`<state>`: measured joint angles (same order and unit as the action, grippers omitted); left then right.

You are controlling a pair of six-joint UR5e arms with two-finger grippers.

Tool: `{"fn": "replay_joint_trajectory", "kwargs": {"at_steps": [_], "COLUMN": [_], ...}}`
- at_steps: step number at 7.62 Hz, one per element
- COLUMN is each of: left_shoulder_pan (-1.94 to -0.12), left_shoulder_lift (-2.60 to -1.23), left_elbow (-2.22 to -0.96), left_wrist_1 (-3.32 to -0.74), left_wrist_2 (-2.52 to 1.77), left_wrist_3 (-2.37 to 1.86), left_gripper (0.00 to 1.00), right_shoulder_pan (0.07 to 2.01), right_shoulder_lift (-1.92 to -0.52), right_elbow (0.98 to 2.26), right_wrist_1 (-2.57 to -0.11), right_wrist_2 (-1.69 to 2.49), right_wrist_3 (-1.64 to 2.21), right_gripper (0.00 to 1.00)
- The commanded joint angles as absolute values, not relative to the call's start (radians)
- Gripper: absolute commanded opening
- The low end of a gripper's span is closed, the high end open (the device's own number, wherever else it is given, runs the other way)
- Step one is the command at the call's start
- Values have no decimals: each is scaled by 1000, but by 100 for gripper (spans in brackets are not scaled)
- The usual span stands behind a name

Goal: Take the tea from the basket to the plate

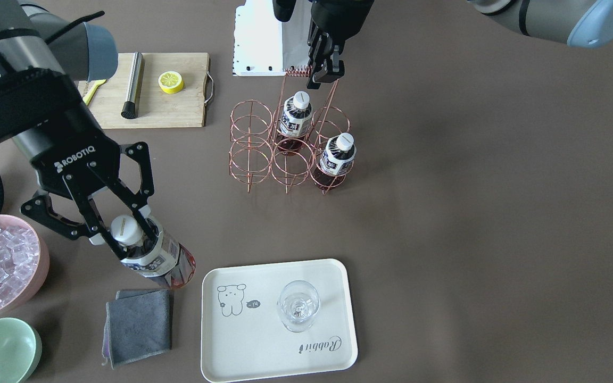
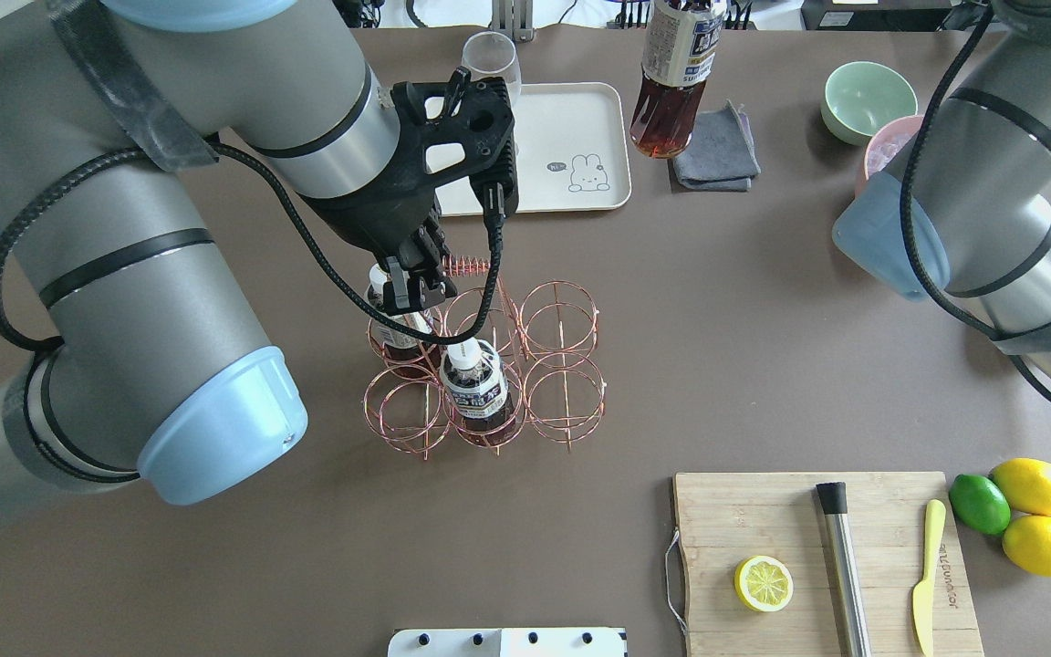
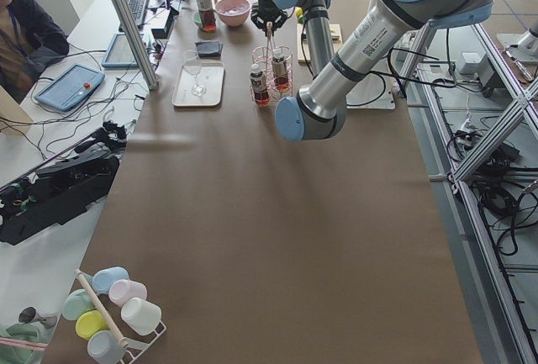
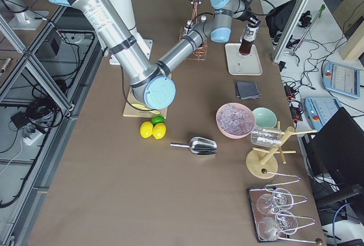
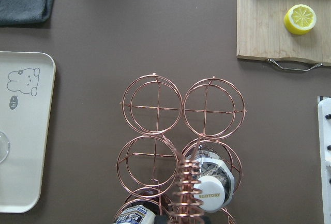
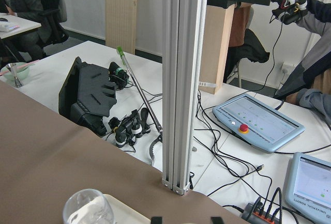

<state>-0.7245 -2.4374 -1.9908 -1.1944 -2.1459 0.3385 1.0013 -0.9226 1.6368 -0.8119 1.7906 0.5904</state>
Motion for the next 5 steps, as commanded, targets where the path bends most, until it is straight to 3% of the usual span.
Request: {"fn": "replay_joint_trajectory", "kwargs": {"at_steps": [1,5], "left_shoulder_pan": [-774,-1007], "left_shoulder_lift": [-2437,-2376], "left_elbow": [-1994,-1965], "left_wrist_1": [-1193,-1183], "left_wrist_2": [-2154,-2259], "left_wrist_3": [348,532], "left_gripper": [0,0], "right_shoulder_pan": [983,864], "right_shoulder_lift": [-775,-765], "right_elbow": [1287,1195], "right_wrist_1": [-600,-543], "right_wrist_2": [1714,1583], "right_wrist_3": [594,595], "right_gripper": [0,0]}}
